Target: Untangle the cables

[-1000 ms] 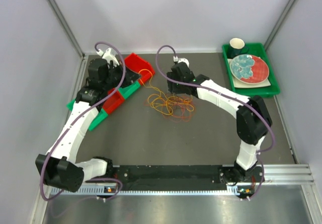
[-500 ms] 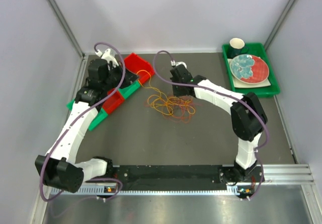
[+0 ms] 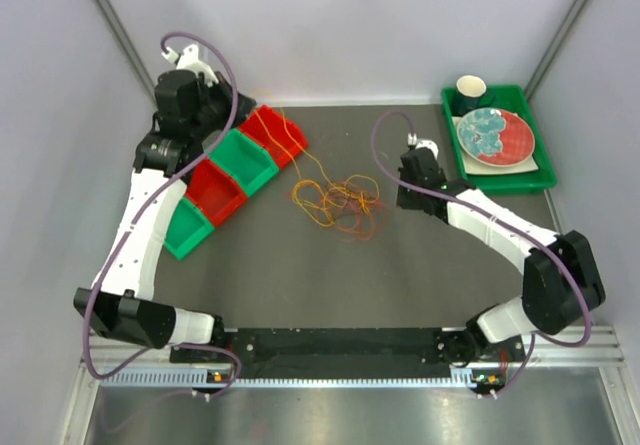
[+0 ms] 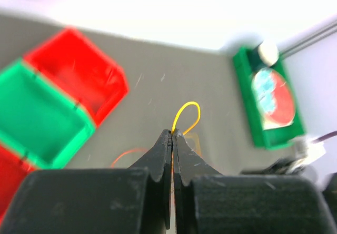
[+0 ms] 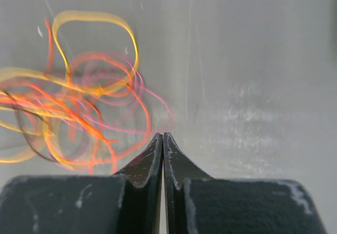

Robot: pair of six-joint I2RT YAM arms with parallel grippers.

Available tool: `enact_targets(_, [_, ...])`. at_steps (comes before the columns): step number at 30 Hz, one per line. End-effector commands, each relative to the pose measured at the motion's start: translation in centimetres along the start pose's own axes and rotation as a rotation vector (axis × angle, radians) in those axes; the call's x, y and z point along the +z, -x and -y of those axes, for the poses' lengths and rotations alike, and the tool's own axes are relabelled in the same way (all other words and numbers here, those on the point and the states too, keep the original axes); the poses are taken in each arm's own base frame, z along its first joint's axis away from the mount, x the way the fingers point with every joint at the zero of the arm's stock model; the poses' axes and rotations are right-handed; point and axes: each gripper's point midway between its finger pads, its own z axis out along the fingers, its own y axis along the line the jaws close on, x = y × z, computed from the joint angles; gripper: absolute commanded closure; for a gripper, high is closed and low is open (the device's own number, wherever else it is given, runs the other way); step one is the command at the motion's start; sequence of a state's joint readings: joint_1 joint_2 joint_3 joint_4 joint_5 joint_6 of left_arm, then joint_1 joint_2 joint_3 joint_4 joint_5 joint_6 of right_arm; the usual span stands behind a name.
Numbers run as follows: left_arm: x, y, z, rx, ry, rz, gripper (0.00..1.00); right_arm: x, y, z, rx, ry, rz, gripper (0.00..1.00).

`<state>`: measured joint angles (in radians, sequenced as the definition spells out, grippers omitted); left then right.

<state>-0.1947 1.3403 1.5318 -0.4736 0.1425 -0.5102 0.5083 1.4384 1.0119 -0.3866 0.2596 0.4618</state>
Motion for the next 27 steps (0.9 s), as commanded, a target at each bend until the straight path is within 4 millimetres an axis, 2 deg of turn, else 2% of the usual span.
enact_targets(1, [-0.4,5.0,5.0,-0.018,-0.183,0.094,1.00,-1.2,0.8,-4.3,0.033,0.221,0.028,0.93])
enact_targets(2, [-0.4,4.9,5.6,-0.023,-0.215,0.081,1.00,-1.5,1.1,-5.1,0.027,0.254,0.030,0.80])
enact_targets(3, [-0.4,5.0,5.8,-0.031,-0.226,0.082,1.00,-1.9,1.8,-6.9,-0.004,0.294,0.038,0.69])
enact_targets(4, [0.0,4.7,5.8,-0.040,-0.229,0.077,1.00,-1.9,1.9,-7.5,-0.034,0.298,0.033,0.45])
enact_targets(5, [0.0,4.6,5.8,-0.045,-0.233,0.074,1.00,-2.4,3.4,-8.8,-0.055,0.315,0.060,0.35])
enact_targets(7, [0.1,4.0,5.6,-0.050,-0.235,0.064,1.00,-1.7,2.7,-10.5,-0.126,0.323,0.035,0.19])
enact_targets(8, [0.0,4.0,5.6,-0.050,-0.235,0.064,1.00,-1.9,3.8,-11.5,-0.133,0.337,0.057,0.15])
enact_targets(10, [-0.2,3.8,5.5,-0.049,-0.229,0.064,1.00,-0.7,3.5,-12.6,-0.160,0.340,0.036,0.13])
enact_targets(11, [-0.4,3.8,5.5,-0.047,-0.229,0.064,1.00,-0.8,4.5,-13.3,-0.158,0.350,0.053,0.14])
enact_targets(13, [-0.5,3.9,5.5,-0.045,-0.228,0.067,1.00,0.7,3.9,-14.1,-0.177,0.360,0.016,0.18])
enact_targets(14, [-0.5,3.7,5.4,-0.046,-0.226,0.063,1.00,0.7,4.6,-15.1,-0.183,0.385,0.025,0.19])
enact_targets(15, [-0.6,3.7,5.4,-0.046,-0.227,0.062,1.00,0.8,4.8,-15.6,-0.194,0.406,0.023,0.19])
enact_targets(16, [-0.6,3.7,5.4,-0.044,-0.226,0.060,1.00,1.3,4.0,-16.4,-0.209,0.436,-0.008,0.21])
enact_targets(18, [-0.6,3.6,5.3,-0.044,-0.224,0.059,1.00,1.3,4.6,-17.4,-0.223,0.461,-0.006,0.23])
enact_targets(20, [-0.7,3.6,5.3,-0.046,-0.222,0.062,1.00,2.0,4.7,-17.9,-0.229,0.465,-0.019,0.30])
enact_targets(21, [-0.9,3.8,5.4,-0.043,-0.224,0.066,1.00,2.1,4.2,-18.2,-0.240,0.487,-0.042,0.32])
enact_targets(25, [-0.9,3.8,5.3,-0.040,-0.219,0.067,1.00,1.9,3.1,-18.3,-0.238,0.523,-0.052,0.34])
enact_targets(27, [-0.9,3.7,5.2,-0.041,-0.215,0.064,1.00,1.5,3.1,-18.4,-0.232,0.535,-0.042,0.38])
